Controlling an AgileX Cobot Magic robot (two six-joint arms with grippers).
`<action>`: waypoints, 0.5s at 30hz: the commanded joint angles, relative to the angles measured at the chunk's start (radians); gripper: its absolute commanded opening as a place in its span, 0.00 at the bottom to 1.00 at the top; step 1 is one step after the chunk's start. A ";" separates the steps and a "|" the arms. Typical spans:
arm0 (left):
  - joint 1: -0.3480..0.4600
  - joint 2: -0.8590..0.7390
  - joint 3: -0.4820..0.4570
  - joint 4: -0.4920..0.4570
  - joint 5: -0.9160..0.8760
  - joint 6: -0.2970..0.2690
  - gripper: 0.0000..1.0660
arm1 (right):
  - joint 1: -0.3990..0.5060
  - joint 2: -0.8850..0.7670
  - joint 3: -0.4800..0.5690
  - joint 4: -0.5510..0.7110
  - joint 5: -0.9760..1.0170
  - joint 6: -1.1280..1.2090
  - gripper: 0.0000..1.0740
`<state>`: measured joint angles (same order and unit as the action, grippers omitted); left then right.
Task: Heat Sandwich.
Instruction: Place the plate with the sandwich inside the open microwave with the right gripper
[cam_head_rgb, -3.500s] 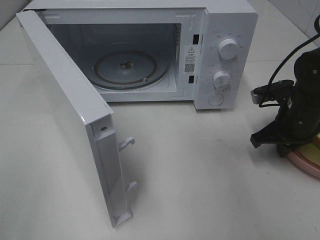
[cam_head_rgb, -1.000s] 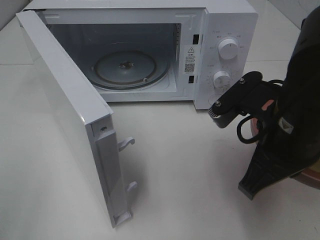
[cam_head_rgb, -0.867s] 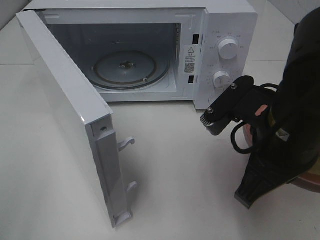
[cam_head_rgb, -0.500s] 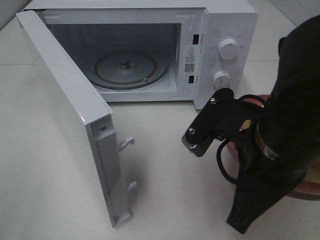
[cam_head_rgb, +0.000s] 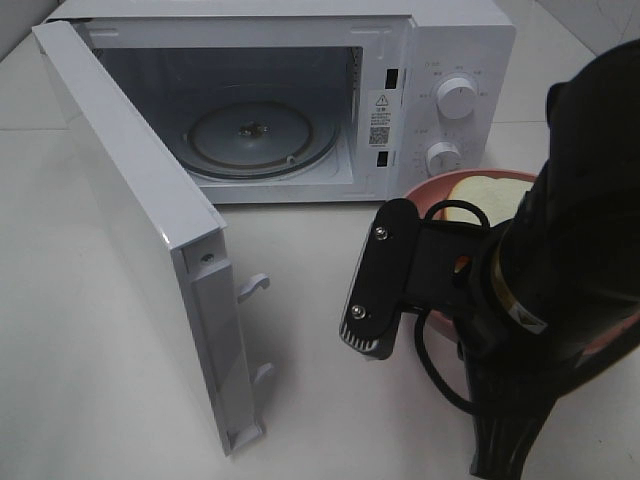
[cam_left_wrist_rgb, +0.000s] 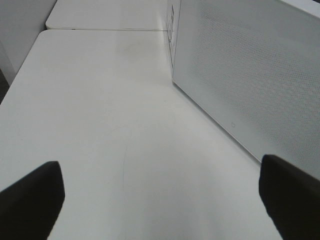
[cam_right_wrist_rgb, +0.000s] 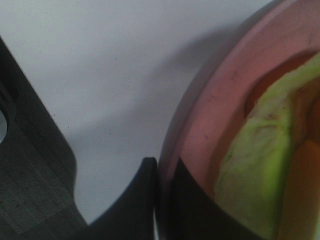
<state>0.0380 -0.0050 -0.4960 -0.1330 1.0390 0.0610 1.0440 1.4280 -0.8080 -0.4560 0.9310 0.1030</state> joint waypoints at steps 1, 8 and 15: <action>0.000 -0.026 0.002 -0.006 -0.004 0.004 0.94 | 0.005 -0.008 0.005 -0.034 -0.042 -0.110 0.02; 0.000 -0.026 0.002 -0.006 -0.004 0.004 0.94 | 0.005 -0.008 0.005 -0.034 -0.115 -0.218 0.02; 0.000 -0.026 0.002 -0.006 -0.004 0.004 0.94 | 0.005 -0.008 0.005 -0.029 -0.194 -0.378 0.02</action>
<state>0.0380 -0.0050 -0.4960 -0.1330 1.0390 0.0610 1.0440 1.4280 -0.8070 -0.4610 0.7540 -0.2470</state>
